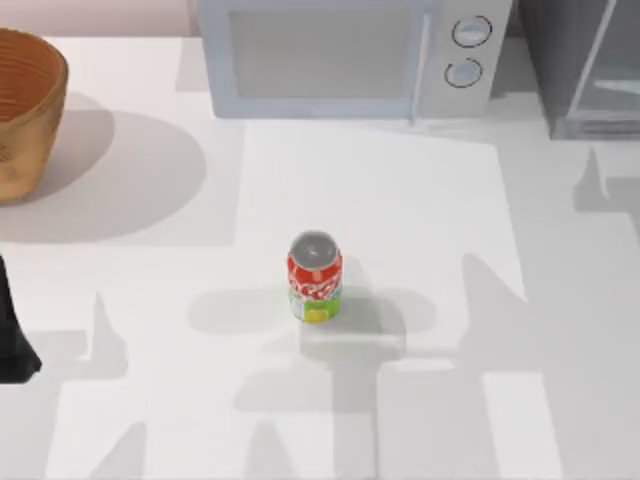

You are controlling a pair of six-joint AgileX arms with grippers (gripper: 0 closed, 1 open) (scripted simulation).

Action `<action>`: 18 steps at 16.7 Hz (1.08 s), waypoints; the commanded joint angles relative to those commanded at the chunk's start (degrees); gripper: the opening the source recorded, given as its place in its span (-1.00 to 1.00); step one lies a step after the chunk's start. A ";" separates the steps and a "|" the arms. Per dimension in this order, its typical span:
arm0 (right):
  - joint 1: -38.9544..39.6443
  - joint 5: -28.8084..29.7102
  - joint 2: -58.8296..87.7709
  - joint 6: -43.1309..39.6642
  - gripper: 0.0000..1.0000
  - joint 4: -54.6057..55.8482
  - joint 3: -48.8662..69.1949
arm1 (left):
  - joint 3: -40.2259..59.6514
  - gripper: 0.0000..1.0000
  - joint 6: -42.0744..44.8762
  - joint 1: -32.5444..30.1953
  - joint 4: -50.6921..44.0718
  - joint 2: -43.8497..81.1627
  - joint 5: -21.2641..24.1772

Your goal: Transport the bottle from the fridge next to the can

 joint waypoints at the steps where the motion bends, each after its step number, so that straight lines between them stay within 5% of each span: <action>1: -0.75 -0.70 6.91 0.03 1.00 2.98 2.90 | 0.00 1.00 0.00 0.00 0.00 0.00 0.00; 9: -5.89 -5.06 50.45 0.07 1.00 23.43 22.82 | 0.00 1.00 0.00 0.00 0.00 0.00 0.00; 18: -7.17 -6.06 59.47 -0.01 1.00 28.96 28.21 | 0.00 1.00 0.00 0.00 0.00 0.00 0.00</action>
